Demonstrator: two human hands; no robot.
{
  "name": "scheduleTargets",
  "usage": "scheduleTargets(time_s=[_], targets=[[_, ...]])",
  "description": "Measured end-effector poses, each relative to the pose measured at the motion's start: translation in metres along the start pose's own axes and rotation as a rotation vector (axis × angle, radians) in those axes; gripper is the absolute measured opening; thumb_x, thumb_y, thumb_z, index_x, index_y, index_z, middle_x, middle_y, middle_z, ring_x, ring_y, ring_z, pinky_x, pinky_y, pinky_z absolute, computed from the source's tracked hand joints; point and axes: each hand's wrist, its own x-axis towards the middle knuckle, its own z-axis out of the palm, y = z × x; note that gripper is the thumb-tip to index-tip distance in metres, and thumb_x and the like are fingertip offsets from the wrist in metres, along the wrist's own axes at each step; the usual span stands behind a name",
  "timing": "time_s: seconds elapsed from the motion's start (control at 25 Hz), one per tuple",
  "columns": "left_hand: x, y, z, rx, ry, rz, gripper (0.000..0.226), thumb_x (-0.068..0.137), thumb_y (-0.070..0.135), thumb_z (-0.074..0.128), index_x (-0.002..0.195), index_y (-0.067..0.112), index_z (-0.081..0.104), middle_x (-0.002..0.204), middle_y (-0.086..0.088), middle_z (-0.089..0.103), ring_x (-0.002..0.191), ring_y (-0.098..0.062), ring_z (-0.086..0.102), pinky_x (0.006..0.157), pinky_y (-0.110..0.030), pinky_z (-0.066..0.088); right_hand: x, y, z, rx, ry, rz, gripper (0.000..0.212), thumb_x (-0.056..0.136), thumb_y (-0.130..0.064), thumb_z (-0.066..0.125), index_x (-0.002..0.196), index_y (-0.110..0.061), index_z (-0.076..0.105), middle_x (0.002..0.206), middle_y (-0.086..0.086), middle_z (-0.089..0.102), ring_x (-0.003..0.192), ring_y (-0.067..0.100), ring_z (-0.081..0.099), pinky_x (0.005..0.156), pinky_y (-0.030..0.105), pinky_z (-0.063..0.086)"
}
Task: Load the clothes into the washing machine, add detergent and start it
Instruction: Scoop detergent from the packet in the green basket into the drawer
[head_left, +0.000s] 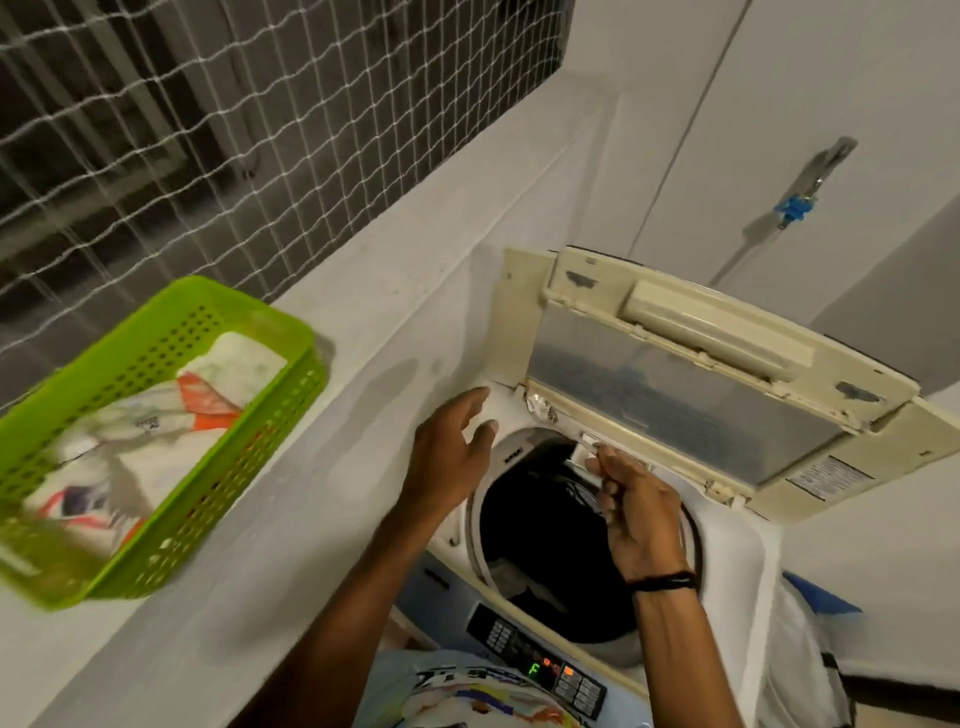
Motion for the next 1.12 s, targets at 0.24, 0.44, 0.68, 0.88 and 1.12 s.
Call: scheduleTargets(time_s=[0.24,0.44,0.68,0.88,1.12], targets=[[-0.053,0.031,-0.098,-0.152,0.363,0.138,0.029,0.092,0.011,0.064,0.122,0.013,0.065,0.116,0.004,0.071,0.103,-0.002,0.067,0.091,-0.022,0.053,-0.039,-0.008,0.072,-0.141,-0.378,0.003,0.018,0.091,-0.009,0.058,0.1,-0.007,0.074,0.078,0.008,0.064,0.056,0.008,0.045,0.047,0.015,0.038],[-0.103,0.045,-0.169,-0.173,0.638,0.118,0.021,0.094,0.009,0.064,0.114,0.01,0.069,0.111,0.003,0.072,0.101,-0.008,0.069,0.091,-0.024,0.053,-0.091,-0.013,0.143,-0.328,-0.638,-0.139,0.017,0.09,-0.006,0.06,0.097,-0.001,0.075,0.071,0.009,0.068,0.055,0.008,0.038,0.048,0.02,0.031],[-0.138,0.023,-0.223,-0.264,0.887,-0.06,0.019,0.092,0.01,0.066,0.11,0.015,0.071,0.108,0.003,0.074,0.098,-0.008,0.069,0.082,-0.019,0.054,-0.139,0.015,0.227,-0.851,-0.775,-0.692,0.015,0.08,-0.018,0.065,0.079,-0.016,0.079,0.07,0.005,0.076,0.063,0.005,0.066,0.064,0.025,0.047],[-0.151,0.011,-0.239,-0.245,0.951,-0.137,0.019,0.092,0.019,0.067,0.107,0.03,0.071,0.104,0.01,0.073,0.098,-0.007,0.069,0.083,-0.019,0.053,-0.154,0.052,0.272,-1.231,-0.652,-1.009,0.018,0.078,-0.019,0.06,0.078,-0.016,0.078,0.082,0.009,0.074,0.082,0.032,0.068,0.063,0.029,0.046],[-0.153,0.007,-0.241,-0.199,0.965,-0.145,0.019,0.091,0.019,0.067,0.107,0.028,0.071,0.103,0.012,0.073,0.097,-0.006,0.069,0.081,-0.013,0.051,-0.155,0.07,0.283,-1.4,-0.717,-1.021,0.023,0.089,-0.023,0.057,0.092,-0.011,0.077,0.1,0.015,0.071,0.094,0.037,0.065,0.064,0.028,0.038]])
